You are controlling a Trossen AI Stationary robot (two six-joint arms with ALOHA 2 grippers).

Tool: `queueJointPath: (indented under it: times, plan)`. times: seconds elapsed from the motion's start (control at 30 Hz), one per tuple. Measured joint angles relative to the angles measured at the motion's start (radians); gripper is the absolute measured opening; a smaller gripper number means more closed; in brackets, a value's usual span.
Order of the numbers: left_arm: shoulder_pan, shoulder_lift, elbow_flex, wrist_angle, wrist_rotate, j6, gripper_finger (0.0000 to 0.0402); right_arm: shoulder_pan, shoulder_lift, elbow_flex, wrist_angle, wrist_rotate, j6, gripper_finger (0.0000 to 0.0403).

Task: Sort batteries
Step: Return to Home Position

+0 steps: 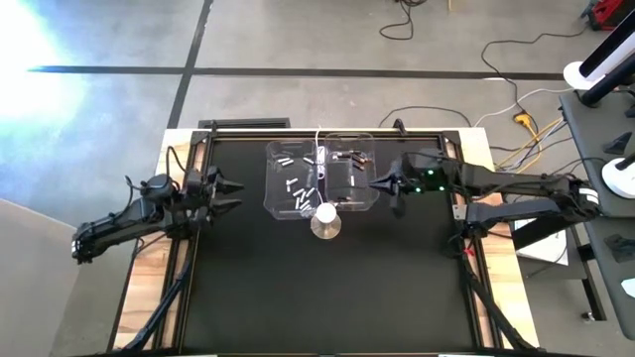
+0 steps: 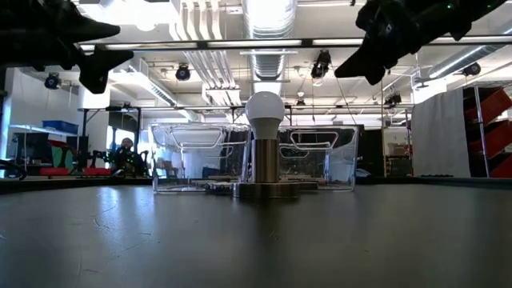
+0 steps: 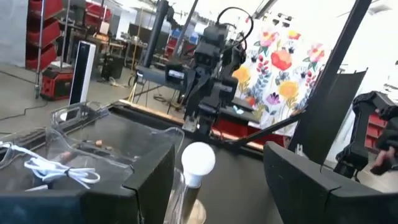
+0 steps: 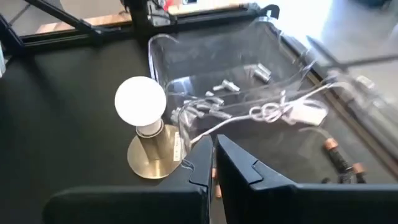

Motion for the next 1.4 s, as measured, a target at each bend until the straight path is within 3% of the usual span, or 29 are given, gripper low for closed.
queueJointPath:
  times: [0.27, 0.5, 0.7, 0.8, 0.9, 1.17, 1.4]
  plan:
    - [-0.002, -0.025, -0.009, 0.006, 0.006, 0.045, 0.0222, 0.007, -0.160, -0.084, 0.000, 0.002, -0.038, 0.0013]
    - [-0.016, -0.026, -0.026, 0.014, 0.058, 0.038, 0.0222, 0.079, -0.303, -0.159, 0.003, 0.101, -0.071, 0.0013]
    - [-0.049, -0.026, -0.149, 0.300, 0.051, 0.009, 0.0222, 0.178, -0.404, -0.259, 0.036, 0.137, 0.023, 0.0013]
    - [-0.068, -0.021, -0.144, 0.195, 0.038, 0.000, 0.0222, 0.254, -0.417, -0.307, 0.091, 0.216, 0.039, 0.0013]
    - [-0.085, -0.026, -0.147, 0.200, 0.021, 0.011, 0.0222, 0.308, -0.440, -0.344, 0.114, 0.255, 0.031, 0.0013]
    - [-0.169, -0.023, -0.151, 0.206, -0.075, 0.048, 0.0222, 0.332, -0.601, -0.413, 0.134, 0.255, 0.035, 0.0013]
    - [-0.257, -0.026, -0.151, 0.195, -0.133, 0.191, 0.0222, 0.332, -0.796, -0.505, 0.133, 0.131, 0.074, 0.0013]
